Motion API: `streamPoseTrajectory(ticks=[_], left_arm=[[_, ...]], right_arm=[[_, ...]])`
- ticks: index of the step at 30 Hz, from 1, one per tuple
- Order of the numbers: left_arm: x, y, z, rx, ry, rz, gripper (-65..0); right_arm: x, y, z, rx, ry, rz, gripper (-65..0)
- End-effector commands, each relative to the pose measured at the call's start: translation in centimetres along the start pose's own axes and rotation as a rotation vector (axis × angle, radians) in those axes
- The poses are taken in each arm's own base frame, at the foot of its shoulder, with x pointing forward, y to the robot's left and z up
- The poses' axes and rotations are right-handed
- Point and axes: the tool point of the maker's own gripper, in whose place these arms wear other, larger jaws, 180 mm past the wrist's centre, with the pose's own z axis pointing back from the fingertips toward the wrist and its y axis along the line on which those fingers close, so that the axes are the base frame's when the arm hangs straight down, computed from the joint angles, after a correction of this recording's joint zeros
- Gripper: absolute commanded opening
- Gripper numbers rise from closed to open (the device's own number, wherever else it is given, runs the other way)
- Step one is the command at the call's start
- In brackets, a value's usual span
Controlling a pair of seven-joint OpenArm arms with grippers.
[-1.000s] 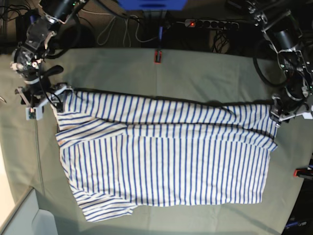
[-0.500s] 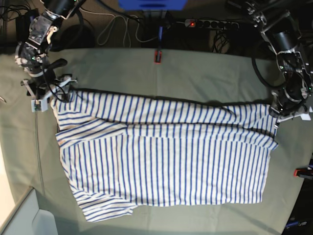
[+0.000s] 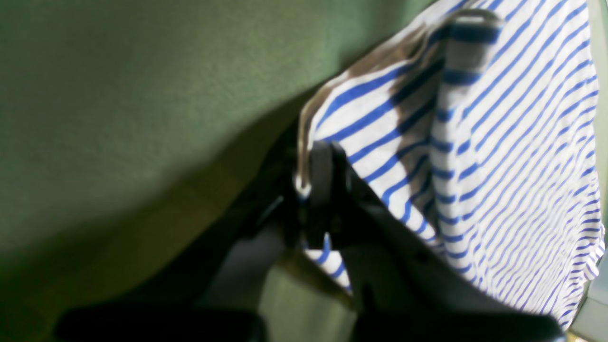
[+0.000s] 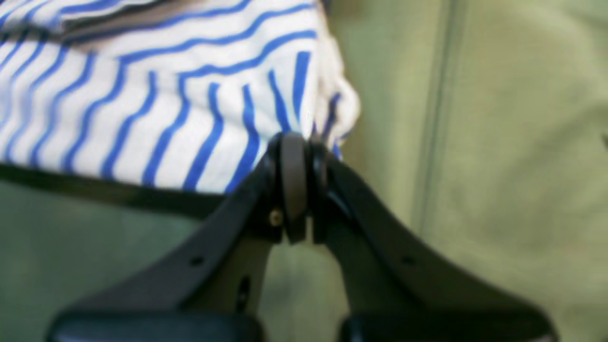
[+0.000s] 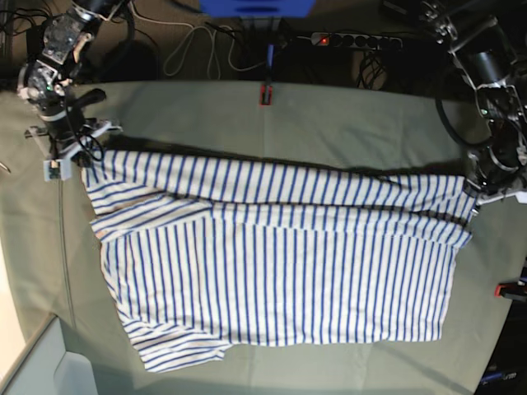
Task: Layout the t-shirt on the table in an organized manner, then fold the t-shirt properly
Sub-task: 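Pull the folded shirt taut with both grippers to straighten it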
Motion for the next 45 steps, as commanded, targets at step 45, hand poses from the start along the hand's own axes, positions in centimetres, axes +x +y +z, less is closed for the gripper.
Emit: streamPoseTrajectory(ticks=[45], left_arm=[[-0.4,5.7,7.4,0.080,0.066,-0.002,-65.0]], right_arm=[[-4.4,-2.7,6.9,-0.075,0.192,0.093,-65.0]])
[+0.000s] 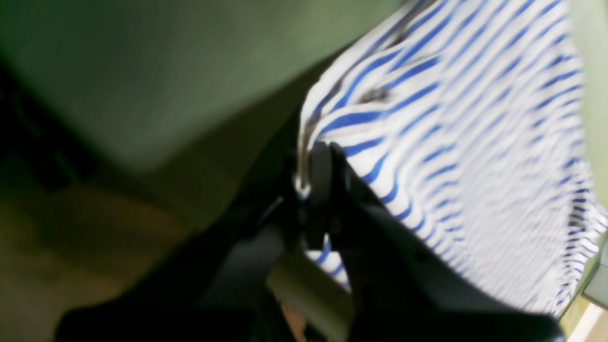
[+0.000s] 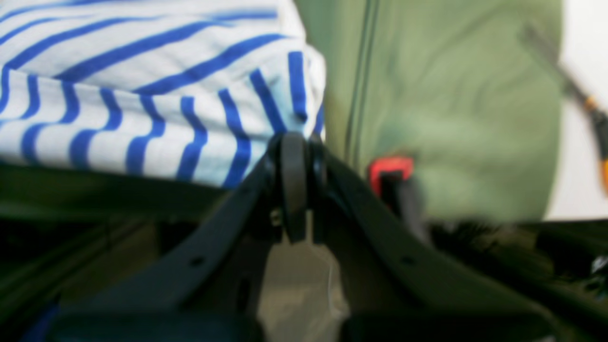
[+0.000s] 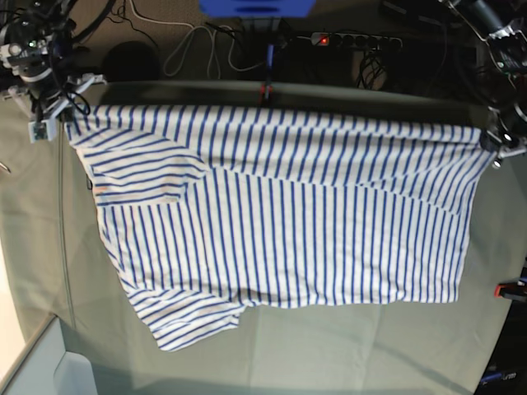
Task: Layout the t-shirt on the table in an organized manner, then fold the t-shirt properly
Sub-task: 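Pull the folded shirt taut with both grippers to straighten it, then move both grippers down onto the shirt's unfolded hem side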
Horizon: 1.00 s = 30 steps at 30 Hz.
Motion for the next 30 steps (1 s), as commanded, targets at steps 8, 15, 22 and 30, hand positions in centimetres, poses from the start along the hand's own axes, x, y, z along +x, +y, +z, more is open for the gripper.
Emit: streamPoseTrajectory(ticks=[8,15,22,30], left_arm=[[-0.3,1.6,-0.4,0.024,0.021,0.028,-65.0],[-0.5,1.5,-0.4,0.021,0.031,0.028,-65.0],[-0.1,1.3,-0.2,0.018,0.022,0.020,-64.9],[0.2,-0.5,0.6,-0.132,0.023,0.113,-64.9]], right_arm=[[-2.8,0.6,-1.0,0.041,0.034,-0.031,-65.0],[-3.3,0.7,-0.8,0.044,0.027,-0.034,-53.2],[-1.5,-0.2,-0.1,0.016,-0.018,-0.015,-35.9],[1.8,-1.3,1.4,-0.021,-0.119,-0.016,-35.2]])
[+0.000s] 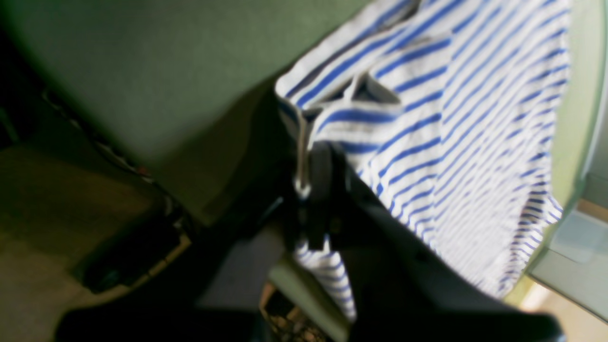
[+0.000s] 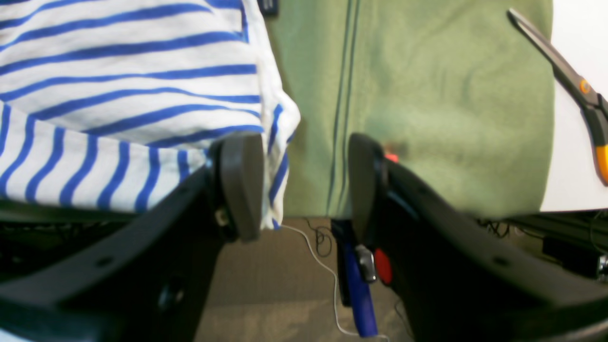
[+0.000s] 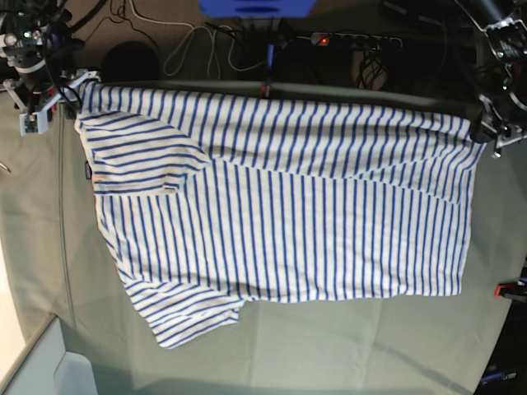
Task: Layout the t-shirt on the table in an organized manner, then fold the t-shirt properly
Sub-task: 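Move both grippers down onto the shirt's unfolded hem side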
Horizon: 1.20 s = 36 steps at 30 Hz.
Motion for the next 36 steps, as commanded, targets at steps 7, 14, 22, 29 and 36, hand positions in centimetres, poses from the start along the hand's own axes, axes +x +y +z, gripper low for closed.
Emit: streamPoseTrajectory(ticks=[7,14,22,29,36], left_arm=[[1.2,-0.9,1.0,-0.039,-0.004,0.005,-58.4],[0.5,-1.4,1.5,-0.043,0.072,-0.022,-20.7],[5.3,-6.1,3.7,-0.131,-0.112,-0.117,-20.3],[11.5,-11.9,3.3,-0.242,-0.368,-0.093,-20.1],[13.6,-16.6,-0.3,-0.179,-0.462,-0.240,-20.1]], right_arm=[[2.6,-0.4,-0.3,-0.009,-0.072,0.008,-35.2],[5.2,-0.6,-0.9,-0.016,-0.133,0.000,-35.2],[12.5,-0.8,-3.3,-0.018,-0.282,-0.035,-33.4],[17.8,2.2,-12.0,0.072,-0.180,0.020,-27.0],[21.9,3.5,-17.3,0.226,-0.126,-0.040,-26.6]])
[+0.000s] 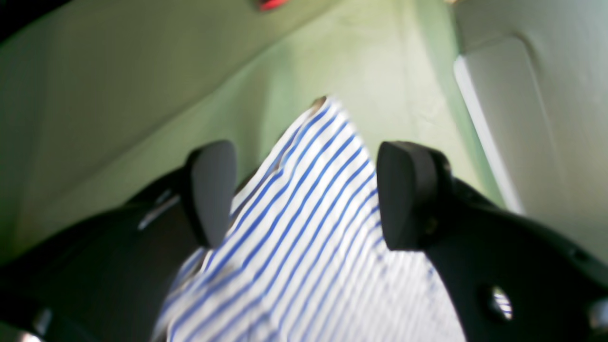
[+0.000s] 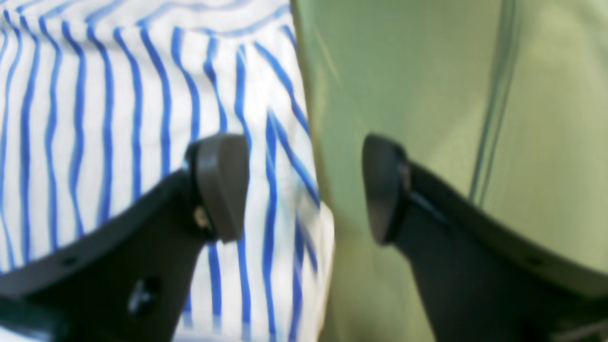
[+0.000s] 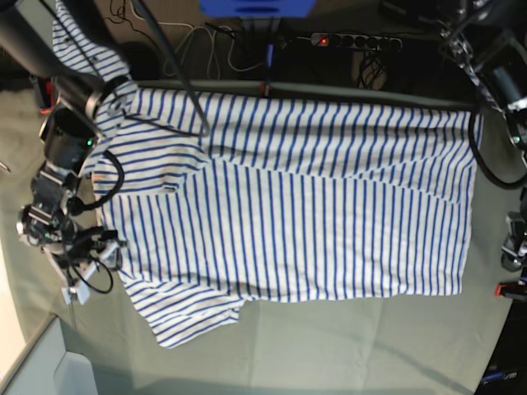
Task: Layout the t-shirt on the table in an organized manner, then fold the t-shirt properly
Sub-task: 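Move both grippers down onto the shirt's unfolded hem side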
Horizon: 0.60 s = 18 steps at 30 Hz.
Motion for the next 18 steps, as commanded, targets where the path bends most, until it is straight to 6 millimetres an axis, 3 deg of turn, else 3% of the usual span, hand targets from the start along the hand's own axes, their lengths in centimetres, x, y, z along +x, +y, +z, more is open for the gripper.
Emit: streamPoseTrajectory(ticks=[1,4,9,18], left_arm=[[1.4,-0.8,-0.5,0.000,-0.041,-0.039,-20.1],[0.7,-1.5,-2.8,0.037,-0.065,-0.137,-20.1],[-1.8,-1.4,-6.0,0.092,-0.057,-0.252,-20.1],[-4.4,1.6,-8.5,0.177,0.006,-0.398,-20.0]], right_arm=[[2.4,-0.4,-0.1,0.008,-0.064,-0.001,-26.6],[3.1,0.2,-1.0,0.051,-0.135,-0.030,-26.6],[1.4,0.9,-2.0,0.102,-0.140,-0.041,-26.5],[-0.7,3.0,-2.9,0.158,-0.104,0.000,-27.2]])
